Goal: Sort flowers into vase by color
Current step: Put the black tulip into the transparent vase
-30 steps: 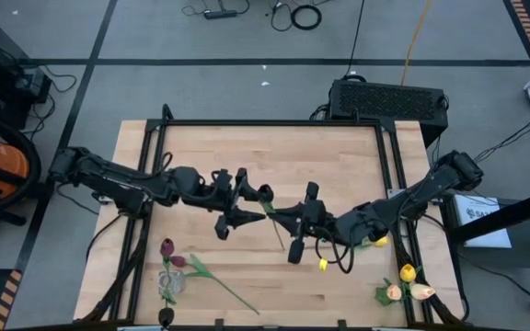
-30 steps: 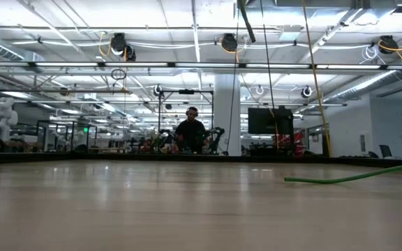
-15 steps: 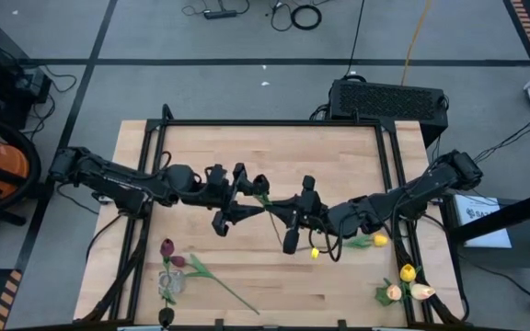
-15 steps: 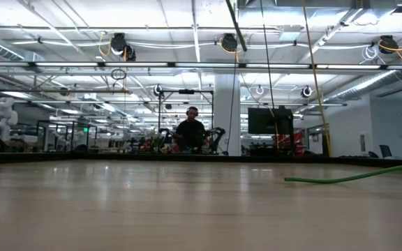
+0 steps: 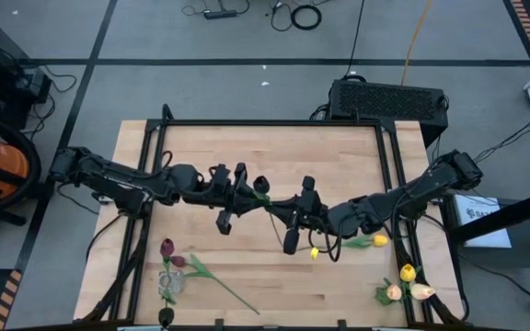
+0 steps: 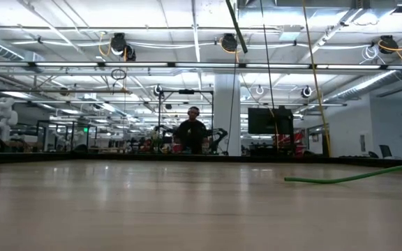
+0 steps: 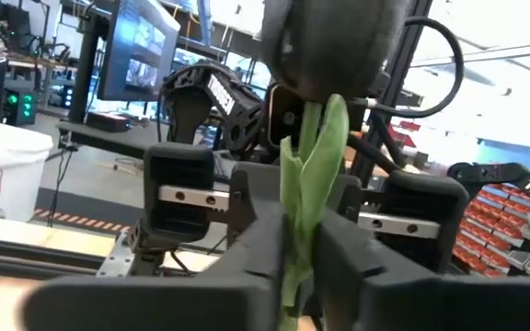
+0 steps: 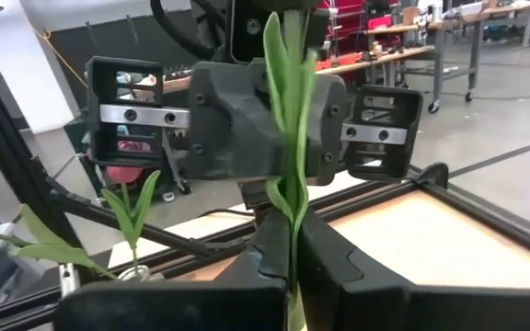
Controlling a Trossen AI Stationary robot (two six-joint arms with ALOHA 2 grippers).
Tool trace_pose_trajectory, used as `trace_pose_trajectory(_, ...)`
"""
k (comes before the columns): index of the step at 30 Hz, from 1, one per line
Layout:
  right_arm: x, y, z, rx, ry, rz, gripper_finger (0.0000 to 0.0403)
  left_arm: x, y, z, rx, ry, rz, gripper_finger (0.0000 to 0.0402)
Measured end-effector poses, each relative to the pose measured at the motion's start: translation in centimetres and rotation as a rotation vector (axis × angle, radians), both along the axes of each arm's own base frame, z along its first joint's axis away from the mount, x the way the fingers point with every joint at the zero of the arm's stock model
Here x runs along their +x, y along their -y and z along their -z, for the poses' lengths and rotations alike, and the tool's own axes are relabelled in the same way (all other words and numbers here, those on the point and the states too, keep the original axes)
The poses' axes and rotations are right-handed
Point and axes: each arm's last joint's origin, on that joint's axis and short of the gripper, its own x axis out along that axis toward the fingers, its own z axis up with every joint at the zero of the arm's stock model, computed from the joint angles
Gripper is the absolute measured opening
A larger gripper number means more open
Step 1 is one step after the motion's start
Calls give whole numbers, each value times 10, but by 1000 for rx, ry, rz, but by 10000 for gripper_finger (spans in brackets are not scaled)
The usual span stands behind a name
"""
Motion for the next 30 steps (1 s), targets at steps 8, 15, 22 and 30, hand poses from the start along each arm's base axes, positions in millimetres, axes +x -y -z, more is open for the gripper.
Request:
trace_pose_trajectory(8,0,-1,2,83,4,0,8,0,1,1,10,-4,22,27)
trace_pose_trajectory(15,-1,1,4,150,3,15,68,0,1,3,16,-29,26,8)
trace_pose_trajectory(22,-14,7,-6,162,-7,36,160,-15,-2,-6,27,-69,11,6)
trace_pose_trajectory(30,-37,11,-30,109,25,3,234,-74,-15,-41,48,-75,-128,4)
